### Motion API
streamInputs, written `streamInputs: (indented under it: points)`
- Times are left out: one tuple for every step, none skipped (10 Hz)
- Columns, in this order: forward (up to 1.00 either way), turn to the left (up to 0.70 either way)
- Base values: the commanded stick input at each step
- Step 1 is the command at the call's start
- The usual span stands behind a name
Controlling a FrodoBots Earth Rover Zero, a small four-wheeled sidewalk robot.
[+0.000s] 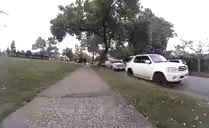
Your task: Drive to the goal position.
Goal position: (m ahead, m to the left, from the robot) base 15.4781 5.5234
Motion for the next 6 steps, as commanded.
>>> streamInputs:
  points:
    - [0.7,0.0]
    - [0.7,0.0]
    - [0.7,0.0]
    - [0.7,0.0]
    - [0.7,0.0]
    - [0.7,0.0]
